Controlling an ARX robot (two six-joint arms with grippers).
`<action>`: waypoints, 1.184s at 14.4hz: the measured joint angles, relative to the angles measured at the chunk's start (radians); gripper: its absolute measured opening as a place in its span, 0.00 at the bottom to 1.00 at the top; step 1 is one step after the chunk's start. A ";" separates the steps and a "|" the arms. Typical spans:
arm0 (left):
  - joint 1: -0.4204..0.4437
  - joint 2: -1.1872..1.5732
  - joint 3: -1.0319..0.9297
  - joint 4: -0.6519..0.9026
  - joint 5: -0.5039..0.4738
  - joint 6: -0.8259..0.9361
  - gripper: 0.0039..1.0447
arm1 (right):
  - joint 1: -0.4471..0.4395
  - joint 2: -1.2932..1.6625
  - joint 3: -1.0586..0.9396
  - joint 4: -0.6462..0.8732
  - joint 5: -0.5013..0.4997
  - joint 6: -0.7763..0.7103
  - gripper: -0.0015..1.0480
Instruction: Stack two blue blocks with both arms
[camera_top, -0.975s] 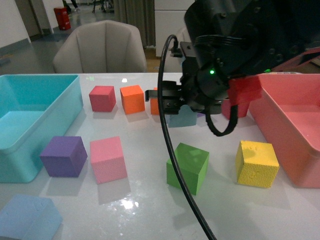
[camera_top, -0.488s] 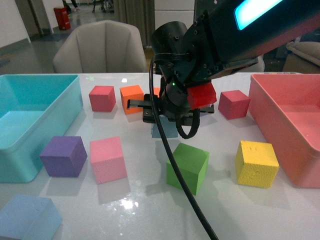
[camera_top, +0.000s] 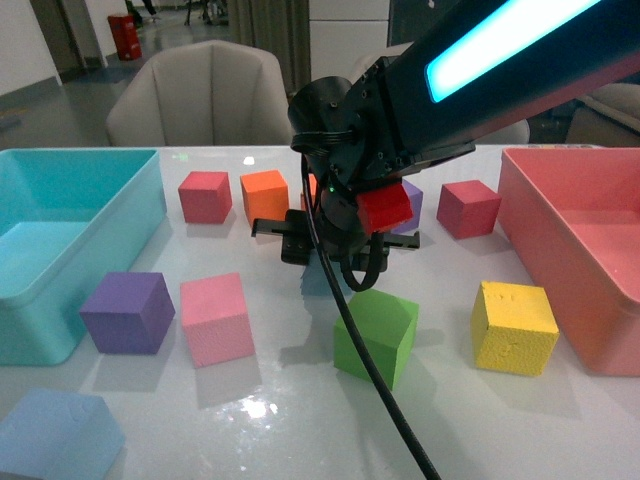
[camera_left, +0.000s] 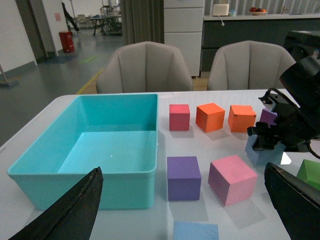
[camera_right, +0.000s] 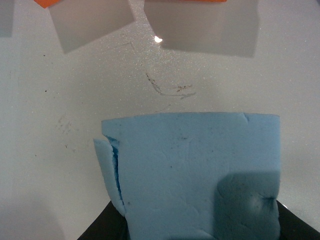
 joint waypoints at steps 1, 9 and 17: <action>0.000 0.000 0.000 0.000 0.000 0.000 0.94 | 0.005 0.003 0.007 -0.005 0.007 0.002 0.55; 0.000 0.000 0.000 0.000 0.000 0.000 0.94 | 0.006 0.004 0.006 0.009 0.006 0.002 0.94; 0.000 0.000 0.000 0.000 0.000 0.000 0.94 | -0.010 -0.346 -0.346 0.307 0.000 0.005 0.94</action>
